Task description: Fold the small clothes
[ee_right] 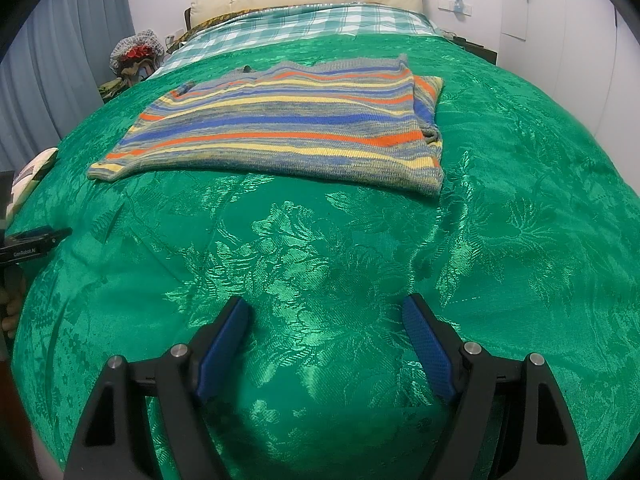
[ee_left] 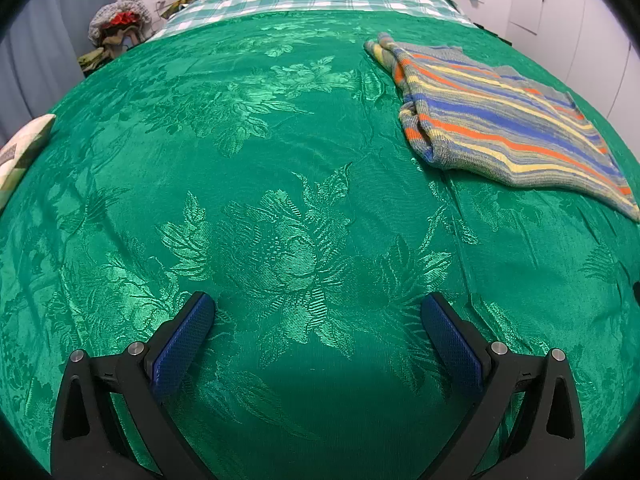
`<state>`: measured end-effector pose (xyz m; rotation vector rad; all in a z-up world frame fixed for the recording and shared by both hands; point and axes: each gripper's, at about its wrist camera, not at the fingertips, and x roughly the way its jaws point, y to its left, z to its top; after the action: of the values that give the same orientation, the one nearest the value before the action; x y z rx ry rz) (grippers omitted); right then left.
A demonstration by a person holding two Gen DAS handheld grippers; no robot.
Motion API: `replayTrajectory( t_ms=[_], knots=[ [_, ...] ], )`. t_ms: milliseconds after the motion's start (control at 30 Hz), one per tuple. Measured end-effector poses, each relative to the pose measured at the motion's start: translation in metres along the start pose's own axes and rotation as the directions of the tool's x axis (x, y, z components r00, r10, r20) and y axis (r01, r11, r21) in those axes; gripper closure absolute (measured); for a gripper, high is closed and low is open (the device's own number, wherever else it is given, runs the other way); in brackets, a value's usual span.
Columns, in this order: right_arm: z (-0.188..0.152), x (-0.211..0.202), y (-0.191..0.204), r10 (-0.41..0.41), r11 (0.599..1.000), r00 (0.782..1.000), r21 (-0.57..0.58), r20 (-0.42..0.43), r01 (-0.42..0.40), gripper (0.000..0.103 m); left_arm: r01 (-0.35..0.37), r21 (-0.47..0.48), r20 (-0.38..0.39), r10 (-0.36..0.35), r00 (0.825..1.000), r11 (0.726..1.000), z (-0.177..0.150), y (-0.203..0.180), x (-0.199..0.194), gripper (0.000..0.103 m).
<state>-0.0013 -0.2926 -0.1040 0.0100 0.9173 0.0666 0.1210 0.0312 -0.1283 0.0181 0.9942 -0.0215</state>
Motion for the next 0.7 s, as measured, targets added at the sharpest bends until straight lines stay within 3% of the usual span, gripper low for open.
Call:
replayTrajectory(
  t_ms=[700],
  knots=[
    [0.0,0.0019,0.0016,-0.007,1.0,1.0,-0.001,-0.003,0.007,0.024,0.001,0.002,0.0,-0.001,1.0,1.0,-0.0005,0.0009,-0.0007,0.001]
  ],
)
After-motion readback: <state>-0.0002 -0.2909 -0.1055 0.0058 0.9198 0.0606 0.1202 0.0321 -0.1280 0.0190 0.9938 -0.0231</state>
